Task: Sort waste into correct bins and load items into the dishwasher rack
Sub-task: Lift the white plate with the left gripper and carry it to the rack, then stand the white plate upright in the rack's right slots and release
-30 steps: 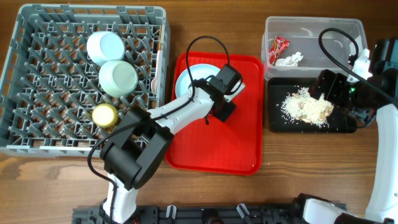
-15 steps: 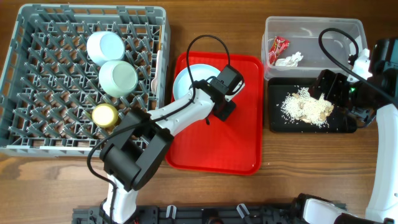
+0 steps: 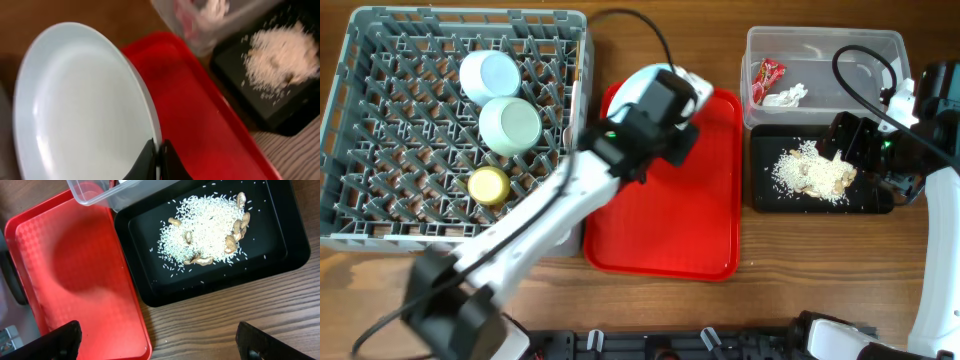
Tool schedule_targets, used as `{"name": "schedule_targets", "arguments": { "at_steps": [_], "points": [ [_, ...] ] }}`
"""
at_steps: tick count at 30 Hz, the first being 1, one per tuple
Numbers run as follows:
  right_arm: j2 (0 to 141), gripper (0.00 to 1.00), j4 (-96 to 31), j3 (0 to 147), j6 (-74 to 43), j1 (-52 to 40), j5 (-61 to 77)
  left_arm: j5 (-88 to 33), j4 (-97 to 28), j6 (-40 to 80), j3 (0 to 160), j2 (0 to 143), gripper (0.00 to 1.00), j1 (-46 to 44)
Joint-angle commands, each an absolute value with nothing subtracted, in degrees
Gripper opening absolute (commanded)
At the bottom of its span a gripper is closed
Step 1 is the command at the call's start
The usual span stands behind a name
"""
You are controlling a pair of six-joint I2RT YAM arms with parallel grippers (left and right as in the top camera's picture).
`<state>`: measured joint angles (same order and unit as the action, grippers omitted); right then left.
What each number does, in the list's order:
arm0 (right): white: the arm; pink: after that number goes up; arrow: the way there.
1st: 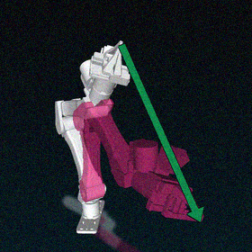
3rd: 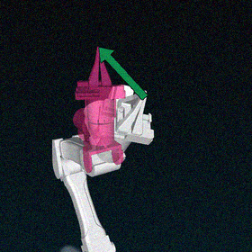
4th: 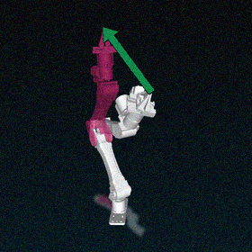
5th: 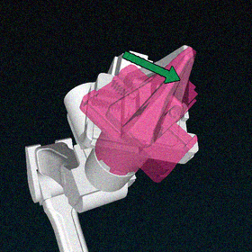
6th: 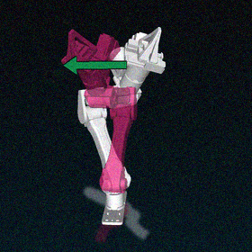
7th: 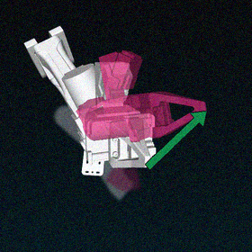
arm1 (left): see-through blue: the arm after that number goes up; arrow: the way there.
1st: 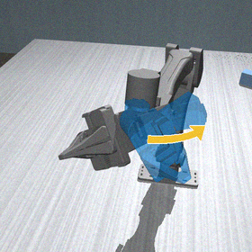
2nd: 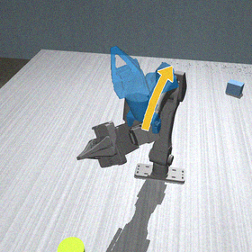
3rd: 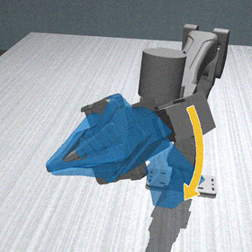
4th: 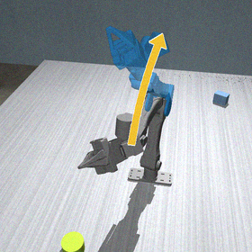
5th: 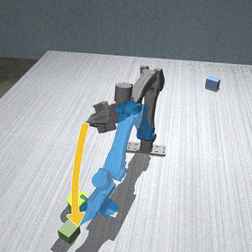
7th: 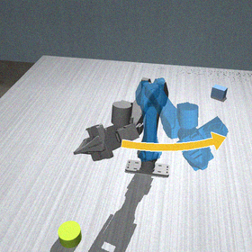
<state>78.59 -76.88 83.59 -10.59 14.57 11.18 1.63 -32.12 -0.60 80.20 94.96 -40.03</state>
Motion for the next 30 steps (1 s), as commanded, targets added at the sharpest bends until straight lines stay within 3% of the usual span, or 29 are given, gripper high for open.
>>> {"name": "schedule_targets", "arguments": {
  "at_steps": [1,17,30],
  "points": [
    [78.89,0.99,-76.88,83.11,-10.26,14.7,12.1,-1.67,-31.77,3.01,81.36,88.68,0.04,-35.73],
    [78.89,1.0,-76.84,83.11,-10.48,14.7,12.12,-48.4,-30.24,12.93,81.34,87.61,0.04,-4.75],
    [78.89,0.99,-76.82,83.11,-10.48,14.7,12.12,-53.32,-30.26,12.91,81.34,95.35,0.04,0.3]
  ]
}}
